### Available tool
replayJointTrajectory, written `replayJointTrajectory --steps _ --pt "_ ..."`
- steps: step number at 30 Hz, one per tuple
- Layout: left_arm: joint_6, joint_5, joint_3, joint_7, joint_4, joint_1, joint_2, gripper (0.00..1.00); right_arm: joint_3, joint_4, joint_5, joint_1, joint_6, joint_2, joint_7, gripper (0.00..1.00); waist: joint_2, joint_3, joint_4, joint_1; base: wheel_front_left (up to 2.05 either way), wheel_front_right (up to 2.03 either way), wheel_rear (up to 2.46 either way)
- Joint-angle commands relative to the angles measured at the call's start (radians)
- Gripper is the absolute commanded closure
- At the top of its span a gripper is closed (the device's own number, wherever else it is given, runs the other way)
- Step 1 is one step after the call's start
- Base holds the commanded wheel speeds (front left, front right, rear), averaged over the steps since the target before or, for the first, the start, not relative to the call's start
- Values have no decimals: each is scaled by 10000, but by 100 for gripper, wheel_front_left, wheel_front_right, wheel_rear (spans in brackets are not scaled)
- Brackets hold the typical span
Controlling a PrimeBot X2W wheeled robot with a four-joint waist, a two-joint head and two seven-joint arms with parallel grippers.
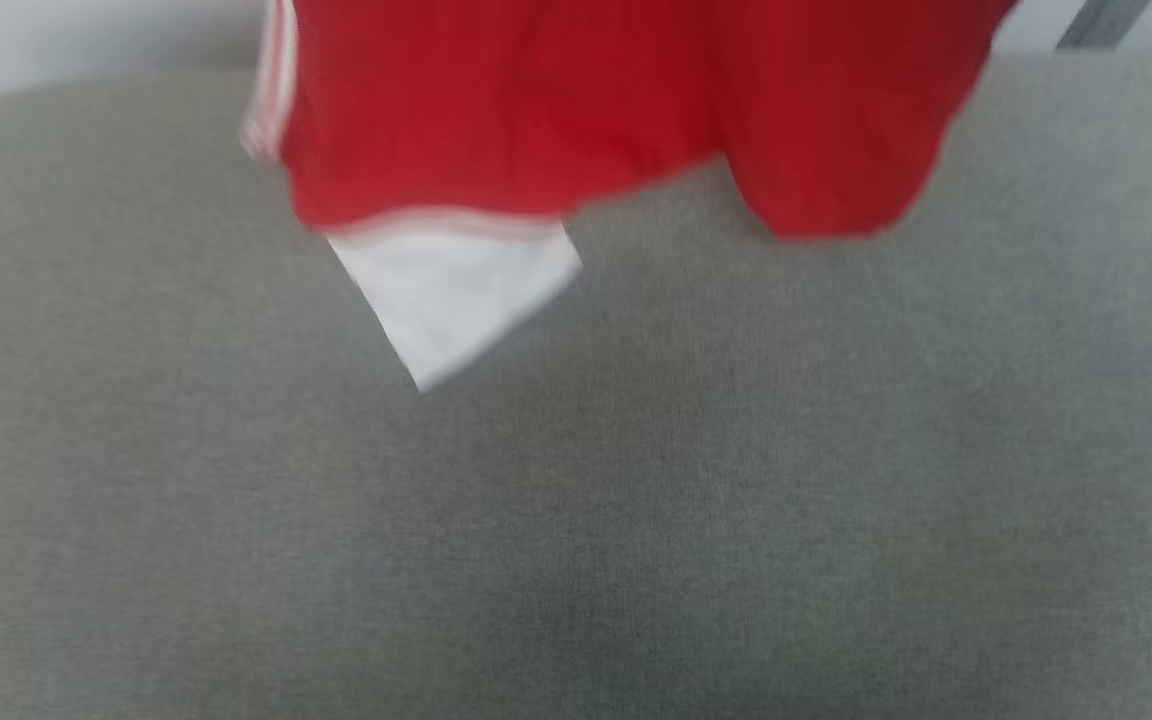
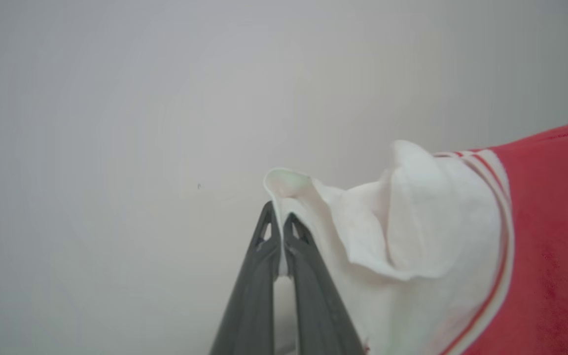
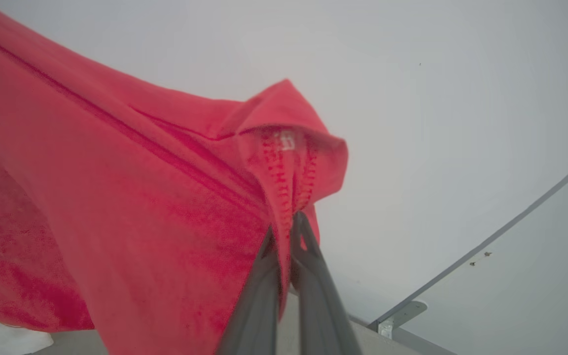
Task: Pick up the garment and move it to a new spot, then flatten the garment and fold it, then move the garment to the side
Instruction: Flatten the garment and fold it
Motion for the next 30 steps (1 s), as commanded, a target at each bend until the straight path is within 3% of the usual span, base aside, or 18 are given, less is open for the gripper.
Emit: replayJointTrajectory --steps 1,10,15,18,23,30 --pt "3 447 25 -508 390 -555 -13 100 -218 375 -286 -306 -26 109 -445 100 0 848 -177 0 0 0 0" --pt "-207 1836 127 -3777 2388 -3530 -1037 100 -1547 2566 -2623 -2316 -24 1352 -4320 100 0 2753 -253 0 0 0 0" --pt "-643 2018 -18 -4973 3312 -3848 -1537 100 -1875 3762 -3525 -2670 -23 1956 -5311 100 0 3200 -40 0 0 0 0" --pt "-913 1667 -250 -5083 3988 -3111 -1791 100 -1627 4386 -3555 -2205 -23 2319 -5246 100 0 3156 154 0 0 0 0" --pt "-1006 913 -749 -4471 4047 -1622 -2061 100 -1017 4644 -3141 -1140 -23 2370 -4767 100 0 2716 391 0 0 0 0" --pt "-1008 -810 -1648 -2808 2552 672 -1463 100 -147 3854 -1897 693 -21 1944 -4147 100 0 1928 726 0 0 0 0"
